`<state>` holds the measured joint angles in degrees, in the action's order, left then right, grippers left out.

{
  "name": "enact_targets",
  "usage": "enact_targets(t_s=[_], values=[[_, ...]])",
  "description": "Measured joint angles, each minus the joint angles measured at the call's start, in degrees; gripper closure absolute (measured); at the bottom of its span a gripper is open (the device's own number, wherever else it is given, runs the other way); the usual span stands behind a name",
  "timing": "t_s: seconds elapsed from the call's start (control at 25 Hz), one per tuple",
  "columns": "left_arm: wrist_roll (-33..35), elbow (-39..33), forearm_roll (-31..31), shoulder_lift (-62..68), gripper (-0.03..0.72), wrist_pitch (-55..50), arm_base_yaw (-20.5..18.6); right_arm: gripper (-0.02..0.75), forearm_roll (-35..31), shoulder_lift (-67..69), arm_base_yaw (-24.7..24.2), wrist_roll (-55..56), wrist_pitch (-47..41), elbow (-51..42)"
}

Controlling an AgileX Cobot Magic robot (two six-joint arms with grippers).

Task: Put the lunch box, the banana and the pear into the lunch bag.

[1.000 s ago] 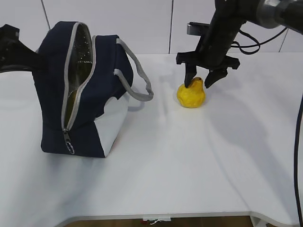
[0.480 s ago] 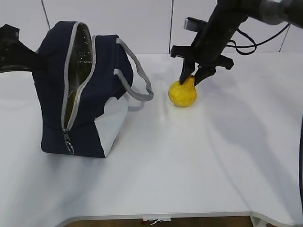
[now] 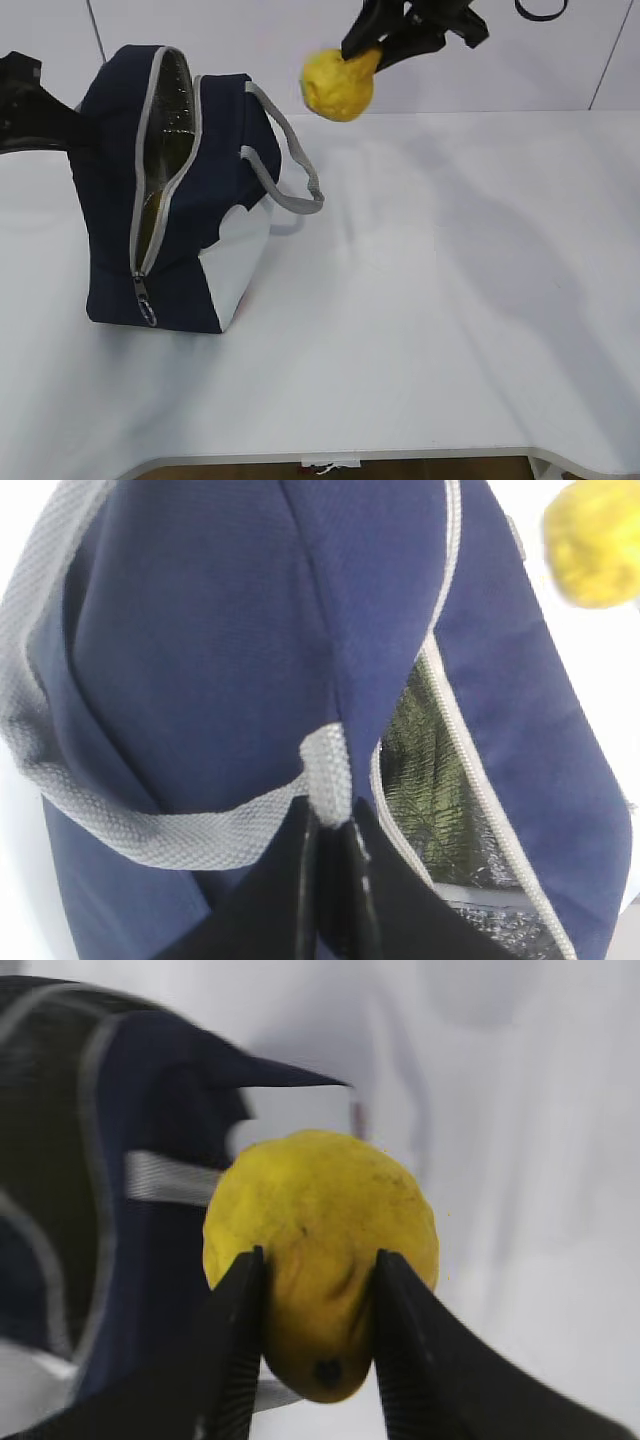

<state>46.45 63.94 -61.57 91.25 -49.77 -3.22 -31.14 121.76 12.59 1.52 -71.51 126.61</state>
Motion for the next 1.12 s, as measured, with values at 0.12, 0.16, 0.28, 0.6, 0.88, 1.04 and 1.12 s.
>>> enact_targets(t_s=[0.12,0.16,0.28,0.6,0.88,1.04,1.12], values=[[0.0,0.0,0.0,0.0,0.685,0.0,0.0,0.471,-8.87,-0.78,0.0,-3.46,-0.05,0.0],[0.0,0.0,0.0,0.0,0.685,0.0,0.0,0.471,-12.55,-0.78,0.13,-4.97,-0.05,0.0],[0.0,0.0,-0.87,0.0,0.685,-0.13,0.0,0.472,-19.59,-0.78,1.32,-8.63,-0.05,0.0],[-0.04,0.0,-3.67,0.0,0.685,-1.94,0.0,0.472,-20.14,0.17,7.82,-12.22,5.05,0.0],[-0.04,0.0,-4.51,0.04,0.685,-4.17,0.0,0.472,-15.19,5.42,11.46,-12.44,8.85,0.0],[-0.04,0.0,-4.51,0.04,0.685,-4.95,0.0,0.459,-11.75,7.73,11.56,-9.76,9.0,0.0],[-0.13,0.0,-4.62,0.04,0.685,-5.09,0.0,0.406,-11.33,7.98,11.56,-9.25,9.14,0.0]])
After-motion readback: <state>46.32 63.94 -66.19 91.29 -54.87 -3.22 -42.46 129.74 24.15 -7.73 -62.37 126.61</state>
